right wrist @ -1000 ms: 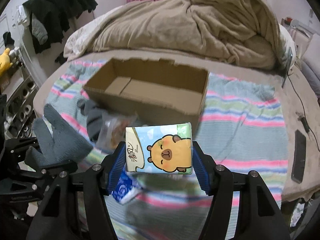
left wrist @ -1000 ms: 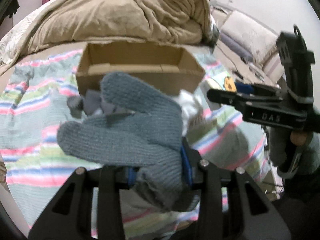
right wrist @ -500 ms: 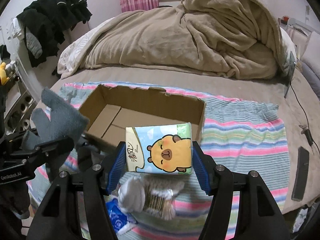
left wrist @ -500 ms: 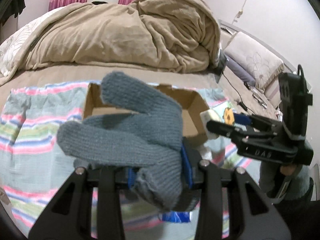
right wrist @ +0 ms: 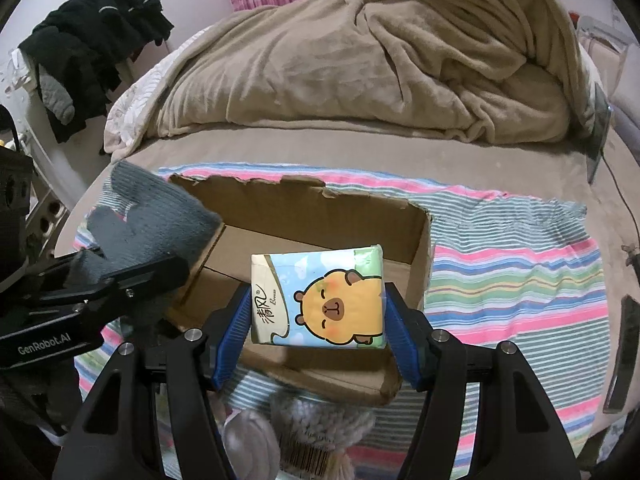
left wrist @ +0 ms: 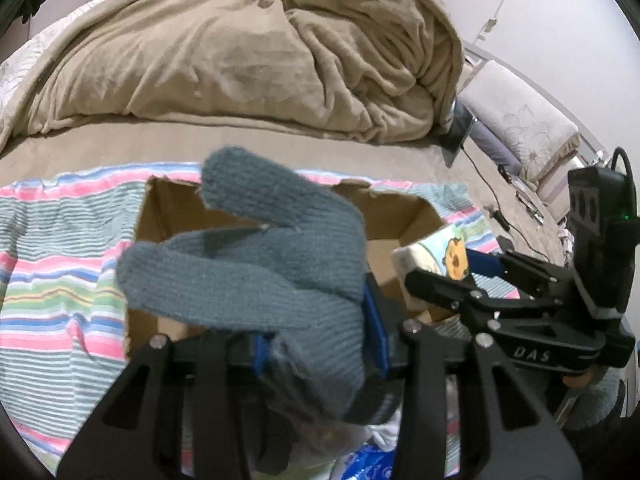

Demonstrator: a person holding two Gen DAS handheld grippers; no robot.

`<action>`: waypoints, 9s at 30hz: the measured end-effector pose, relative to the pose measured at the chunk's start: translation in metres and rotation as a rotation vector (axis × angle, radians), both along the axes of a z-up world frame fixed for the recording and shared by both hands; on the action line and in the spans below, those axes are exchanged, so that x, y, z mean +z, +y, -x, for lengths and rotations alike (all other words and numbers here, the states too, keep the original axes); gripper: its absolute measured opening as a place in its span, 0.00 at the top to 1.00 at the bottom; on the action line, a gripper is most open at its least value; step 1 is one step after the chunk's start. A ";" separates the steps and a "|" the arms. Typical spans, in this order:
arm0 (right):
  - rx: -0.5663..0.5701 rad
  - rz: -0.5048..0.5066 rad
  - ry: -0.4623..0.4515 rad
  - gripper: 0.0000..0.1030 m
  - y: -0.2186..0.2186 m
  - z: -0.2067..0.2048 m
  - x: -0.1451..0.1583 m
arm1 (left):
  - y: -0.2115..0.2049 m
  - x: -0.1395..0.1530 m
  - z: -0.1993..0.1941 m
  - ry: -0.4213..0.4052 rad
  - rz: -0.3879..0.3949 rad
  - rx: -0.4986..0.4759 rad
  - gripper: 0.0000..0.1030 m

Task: Organize objects
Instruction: 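Carry both items into the cardboard box and open both tools, then grasp the snack bag with the left tool while the right tool grasps the white sock, then lower the snack bag and white sock into the box and release both, then grasp the second grey glove with the left tool while the right tool grasps the cotton swab bag, then place the glove and cotton swab bag into the box and open both tools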

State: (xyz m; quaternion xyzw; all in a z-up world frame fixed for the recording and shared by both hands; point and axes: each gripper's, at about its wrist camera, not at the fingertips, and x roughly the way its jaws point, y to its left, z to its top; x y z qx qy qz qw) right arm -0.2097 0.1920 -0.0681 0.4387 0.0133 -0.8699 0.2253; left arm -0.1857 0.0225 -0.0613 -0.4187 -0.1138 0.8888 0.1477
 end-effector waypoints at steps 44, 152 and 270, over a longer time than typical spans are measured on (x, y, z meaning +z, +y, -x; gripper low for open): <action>0.014 -0.008 -0.010 0.22 0.015 -0.082 0.007 | -0.020 -0.003 -0.108 -0.027 0.044 0.090 0.31; 0.090 0.064 0.007 0.66 -0.029 0.031 -0.009 | 0.000 -0.019 0.037 -0.013 -0.002 -0.025 0.55; -0.005 0.035 0.082 0.60 0.025 -0.058 0.039 | -0.057 0.049 -0.084 0.159 0.066 0.151 0.71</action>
